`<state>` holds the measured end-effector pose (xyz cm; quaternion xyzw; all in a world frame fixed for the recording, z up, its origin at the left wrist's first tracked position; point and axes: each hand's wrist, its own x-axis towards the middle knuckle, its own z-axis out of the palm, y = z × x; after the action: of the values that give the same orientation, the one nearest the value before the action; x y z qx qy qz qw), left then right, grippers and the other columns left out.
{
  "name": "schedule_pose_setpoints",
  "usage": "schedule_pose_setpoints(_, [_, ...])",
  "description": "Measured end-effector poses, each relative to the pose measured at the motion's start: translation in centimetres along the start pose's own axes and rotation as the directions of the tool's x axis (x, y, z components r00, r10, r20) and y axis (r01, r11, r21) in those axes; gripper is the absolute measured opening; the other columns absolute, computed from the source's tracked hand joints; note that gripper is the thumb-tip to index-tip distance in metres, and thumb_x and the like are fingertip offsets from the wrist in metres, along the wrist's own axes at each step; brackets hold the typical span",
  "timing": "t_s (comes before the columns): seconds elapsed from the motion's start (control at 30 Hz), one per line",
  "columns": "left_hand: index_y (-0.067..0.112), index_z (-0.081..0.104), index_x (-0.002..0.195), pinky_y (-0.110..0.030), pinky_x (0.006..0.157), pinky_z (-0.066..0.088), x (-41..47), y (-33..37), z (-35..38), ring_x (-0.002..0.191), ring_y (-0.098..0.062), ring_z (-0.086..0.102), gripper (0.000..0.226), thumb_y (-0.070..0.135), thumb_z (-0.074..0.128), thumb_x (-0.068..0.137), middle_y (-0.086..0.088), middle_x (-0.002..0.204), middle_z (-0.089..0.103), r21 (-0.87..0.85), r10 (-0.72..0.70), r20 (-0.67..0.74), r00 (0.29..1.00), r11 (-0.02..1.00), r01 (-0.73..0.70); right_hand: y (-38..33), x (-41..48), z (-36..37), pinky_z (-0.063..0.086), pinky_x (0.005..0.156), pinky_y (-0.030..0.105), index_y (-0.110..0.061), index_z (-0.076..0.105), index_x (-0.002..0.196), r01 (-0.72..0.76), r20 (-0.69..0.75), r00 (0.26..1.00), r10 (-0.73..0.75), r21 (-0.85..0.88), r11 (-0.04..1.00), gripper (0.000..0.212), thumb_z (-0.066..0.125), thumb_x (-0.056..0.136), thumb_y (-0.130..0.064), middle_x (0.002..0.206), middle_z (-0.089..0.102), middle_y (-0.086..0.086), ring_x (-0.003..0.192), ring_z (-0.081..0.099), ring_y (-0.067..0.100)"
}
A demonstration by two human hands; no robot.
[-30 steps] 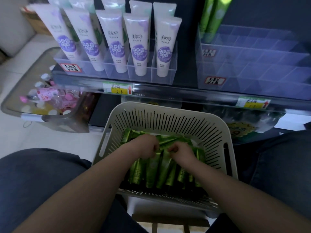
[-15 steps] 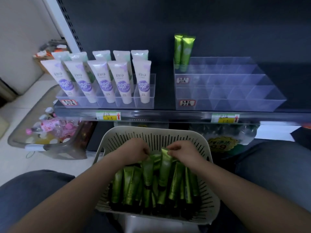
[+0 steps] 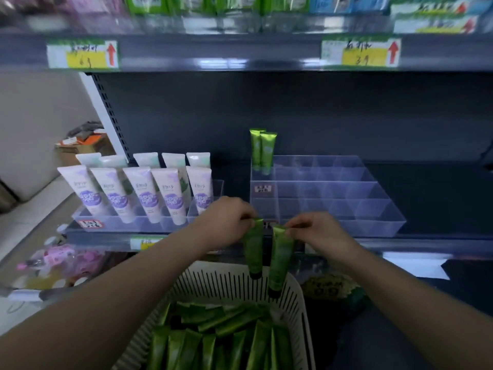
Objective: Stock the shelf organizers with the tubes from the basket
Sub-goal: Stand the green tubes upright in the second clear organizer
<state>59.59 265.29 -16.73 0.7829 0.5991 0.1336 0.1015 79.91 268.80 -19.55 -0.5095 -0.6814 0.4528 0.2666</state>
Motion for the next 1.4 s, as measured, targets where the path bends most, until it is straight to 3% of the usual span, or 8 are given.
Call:
schedule_pose_setpoints(0.1, [0.016, 0.069, 0.086, -0.022, 0.061, 0.031, 2.1, 1.0, -2.0, 0.074, -0.011, 0.054, 0.016, 0.017, 0.053, 0.09, 0.003, 0.08, 0.063, -0.042, 0.003, -0.06, 0.998, 0.999, -0.005, -1.8, 0.7, -2.1, 0.052, 0.074, 0.022, -0.016, 0.071, 0.077, 0.039, 0.008, 0.999, -0.04, 0.098, 0.994, 0.015, 0.067, 0.081, -0.003, 0.082, 0.07, 0.003, 0.077, 0.063, 0.011])
schedule_pose_setpoints(0.23, [0.02, 0.068, 0.089, -0.018, 0.059, 0.03, 5.5, 2.0, -4.5, 0.076, -0.011, 0.055, 0.016, 0.019, 0.052, 0.09, 0.005, 0.077, 0.06, -0.066, -0.022, -0.131, 0.991, 0.998, 0.013, -4.1, 2.1, -4.4, 0.05, 0.062, 0.011, -0.013, 0.07, 0.075, 0.108, -0.007, 0.994, -0.109, 0.207, 0.972, 0.015, 0.067, 0.081, 0.001, 0.074, 0.068, 0.0, 0.064, 0.062, 0.001])
schedule_pose_setpoints(0.37, [0.019, 0.063, 0.082, -0.017, 0.058, 0.026, 9.2, 3.0, -6.5, 0.077, -0.012, 0.049, 0.016, 0.015, 0.05, 0.089, 0.009, 0.069, 0.052, -0.04, -0.016, -0.172, 0.985, 0.999, 0.009, -5.8, 4.2, -6.3, 0.052, 0.063, 0.017, -0.011, 0.068, 0.075, 0.13, -0.004, 0.991, -0.133, 0.25, 0.96, 0.014, 0.065, 0.081, 0.001, 0.074, 0.067, 0.001, 0.07, 0.061, 0.008])
schedule_pose_setpoints(0.67, [0.013, 0.067, 0.098, -0.02, 0.066, 0.033, 15.9, 3.7, -8.4, 0.098, -0.024, 0.061, 0.023, 0.009, 0.047, 0.088, -0.006, 0.104, 0.069, 0.026, 0.01, -0.263, 0.965, 1.0, -0.003, -8.5, 9.8, -10.3, 0.054, 0.06, 0.016, -0.013, 0.067, 0.075, 0.174, -0.129, 0.982, -0.141, 0.291, 0.941, 0.016, 0.064, 0.082, 0.002, 0.065, 0.068, -0.004, 0.063, 0.062, 0.006])
schedule_pose_setpoints(0.8, [0.018, 0.067, 0.099, -0.024, 0.074, 0.042, 18.3, 3.1, -8.0, 0.098, -0.027, 0.061, 0.025, 0.013, 0.046, 0.089, -0.007, 0.105, 0.069, 0.068, -0.007, -0.331, 0.944, 0.997, 0.031, -8.8, 12.3, -10.6, 0.053, 0.07, 0.024, -0.012, 0.067, 0.076, 0.223, -0.219, 0.961, -0.172, 0.238, 0.945, 0.016, 0.064, 0.082, 0.001, 0.075, 0.065, 0.003, 0.069, 0.06, 0.011])
schedule_pose_setpoints(1.0, [0.018, 0.068, 0.109, -0.03, 0.084, 0.048, 20.9, 2.0, -6.9, 0.101, -0.028, 0.061, 0.03, 0.014, 0.045, 0.091, -0.009, 0.111, 0.068, 0.122, -0.001, -0.382, 0.924, 0.991, 0.052, -7.5, 16.8, -9.2, 0.048, 0.069, 0.024, 0.001, 0.071, 0.088, 0.271, -0.392, 0.896, -0.211, 0.104, 0.957, 0.01, 0.063, 0.082, 0.003, 0.069, 0.062, 0.0, 0.065, 0.054, 0.007])
schedule_pose_setpoints(1.17, [0.017, 0.068, 0.109, -0.031, 0.082, 0.047, 22.7, 1.5, -5.7, 0.1, -0.028, 0.061, 0.031, 0.012, 0.043, 0.091, -0.008, 0.11, 0.068, 0.131, 0.004, -0.406, 0.914, 0.99, 0.054, -6.3, 19.1, -8.7, 0.051, 0.081, 0.025, -0.012, 0.072, 0.08, 0.301, -0.496, 0.828, -0.262, -0.001, 0.954, 0.019, 0.06, 0.084, 0.002, 0.08, 0.067, 0.0, 0.076, 0.06, 0.008])
schedule_pose_setpoints(1.4, [0.02, 0.066, 0.111, -0.03, 0.08, 0.044, 25.0, -0.3, -4.3, 0.101, -0.027, 0.06, 0.029, 0.018, 0.043, 0.095, -0.008, 0.113, 0.066, 0.127, -0.021, -0.388, 0.921, 0.989, 0.076, -5.1, 20.9, -9.4, 0.046, 0.078, 0.014, -0.012, 0.071, 0.083, 0.329, -0.515, 0.801, -0.305, -0.047, 0.943, 0.02, 0.057, 0.086, 0.001, 0.082, 0.066, -0.002, 0.08, 0.06, 0.007])
